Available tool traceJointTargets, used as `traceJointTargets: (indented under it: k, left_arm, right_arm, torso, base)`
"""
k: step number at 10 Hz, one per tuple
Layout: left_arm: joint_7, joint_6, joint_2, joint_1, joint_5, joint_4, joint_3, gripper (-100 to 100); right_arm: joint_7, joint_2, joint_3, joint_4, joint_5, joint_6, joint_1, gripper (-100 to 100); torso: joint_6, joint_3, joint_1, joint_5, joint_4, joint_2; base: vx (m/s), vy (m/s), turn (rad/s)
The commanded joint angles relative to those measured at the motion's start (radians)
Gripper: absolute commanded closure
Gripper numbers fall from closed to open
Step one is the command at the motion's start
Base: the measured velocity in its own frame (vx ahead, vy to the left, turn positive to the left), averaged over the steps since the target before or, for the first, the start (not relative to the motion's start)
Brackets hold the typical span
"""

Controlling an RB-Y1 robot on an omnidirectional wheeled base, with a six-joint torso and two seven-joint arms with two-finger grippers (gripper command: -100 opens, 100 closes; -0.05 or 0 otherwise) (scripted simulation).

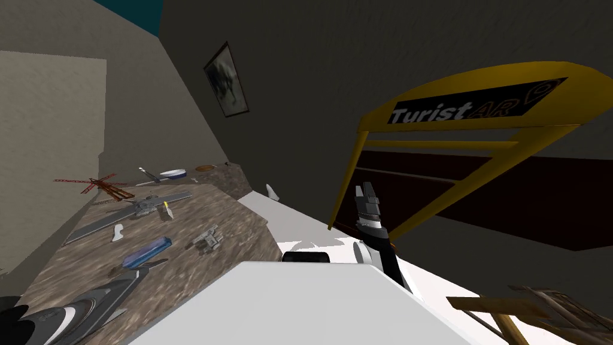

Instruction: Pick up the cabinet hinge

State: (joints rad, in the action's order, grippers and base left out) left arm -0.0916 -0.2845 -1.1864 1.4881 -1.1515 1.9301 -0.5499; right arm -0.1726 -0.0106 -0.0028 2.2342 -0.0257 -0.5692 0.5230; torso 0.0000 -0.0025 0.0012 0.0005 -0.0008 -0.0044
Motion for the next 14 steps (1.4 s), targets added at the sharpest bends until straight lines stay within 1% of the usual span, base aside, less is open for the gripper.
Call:
traceJointTargets:
  k: [1, 2, 3, 4, 5, 6, 8, 10, 12, 13, 14]
  left_arm:
    - [-0.033, -0.048, -0.050, 0.038, -0.043, -0.016, -0.018, -100]
    - [-0.033, -0.048, -0.070, 0.038, -0.043, -0.016, -0.018, -100]
    - [-0.053, -0.076, -0.110, 0.061, -0.069, -0.026, -0.028, -100]
    - [-0.072, -0.103, -0.138, 0.082, -0.094, -0.036, -0.036, -100]
    - [-0.072, -0.103, -0.153, 0.082, -0.094, -0.036, -0.036, -100]
    - [-0.090, -0.128, -0.191, 0.100, -0.115, -0.044, -0.042, -100]
    - [-0.123, -0.171, -0.253, 0.132, -0.152, -0.055, -0.048, -100]
    - [-0.148, -0.203, -0.308, 0.155, -0.178, -0.060, -0.046, -100]
    - [-0.163, -0.223, -0.342, 0.168, -0.193, -0.057, -0.036, -100]
    - [-0.152, -0.215, -0.333, 0.162, -0.184, -0.058, -0.036, -100]
    - [-0.154, -0.217, -0.335, 0.162, -0.185, -0.058, -0.036, 0]
  right_arm:
    - [0.000, 0.000, 0.000, 0.000, 0.000, 0.000, 0.000, 0]
    - [0.000, 0.000, 0.000, 0.000, 0.000, 0.000, 0.000, 0]
    - [0.000, 0.000, 0.000, 0.000, 0.000, 0.000, 0.000, 0]
    - [0.000, 0.000, 0.000, 0.000, 0.000, 0.000, 0.000, 0]
    - [0.000, 0.000, 0.000, 0.000, 0.000, 0.000, 0.000, 0]
    - [0.000, 0.000, 0.000, 0.000, 0.000, 0.000, 0.000, 0]
    - [0.000, 0.000, 0.000, 0.000, 0.000, 0.000, 0.000, 0]
    - [0.000, 0.000, 0.000, 0.000, 0.000, 0.000, 0.000, 0]
    - [0.000, 0.000, 0.000, 0.000, 0.000, 0.000, 0.000, 0]
    - [0.000, 0.000, 0.000, 0.000, 0.000, 0.000, 0.000, 0]
    - [0.000, 0.000, 0.000, 0.000, 0.000, 0.000, 0.000, 0]
  torso:
    - [0.000, 0.000, 0.000, 0.000, 0.000, 0.000]
    - [0.000, -0.001, 0.000, 0.000, 0.000, -0.001]
    - [-0.001, -0.001, 0.000, 0.000, 0.000, -0.001]
    - [0.000, -0.001, 0.000, 0.000, 0.000, -0.001]
    - [0.000, -0.001, 0.001, 0.000, 0.000, -0.002]
    - [-0.001, 0.000, 0.000, 0.000, 0.000, -0.001]
    - [0.000, -0.001, 0.000, 0.000, -0.001, -0.002]
    - [0.000, -0.002, 0.000, 0.000, -0.001, -0.003]
    - [-0.001, -0.002, -0.001, 0.000, -0.001, -0.004]
    - [-0.001, -0.002, -0.002, 0.000, -0.001, -0.003]
    - [-0.001, 0.000, -0.002, 0.000, 0.000, 0.000]
  base:
    - [0.074, 0.019, -0.200]
    - [0.058, 0.022, -0.067]
    - [0.057, 0.021, -0.105]
    - [0.069, 0.031, -0.182]
    - [0.053, 0.025, -0.064]
    - [0.055, 0.017, -0.108]
    - [0.091, 0.022, -0.140]
    - [0.094, 0.030, -0.128]
    - [0.087, 0.006, -0.084]
    - [0.033, 0.000, -0.015]
    - [0.007, 0.001, 0.002]
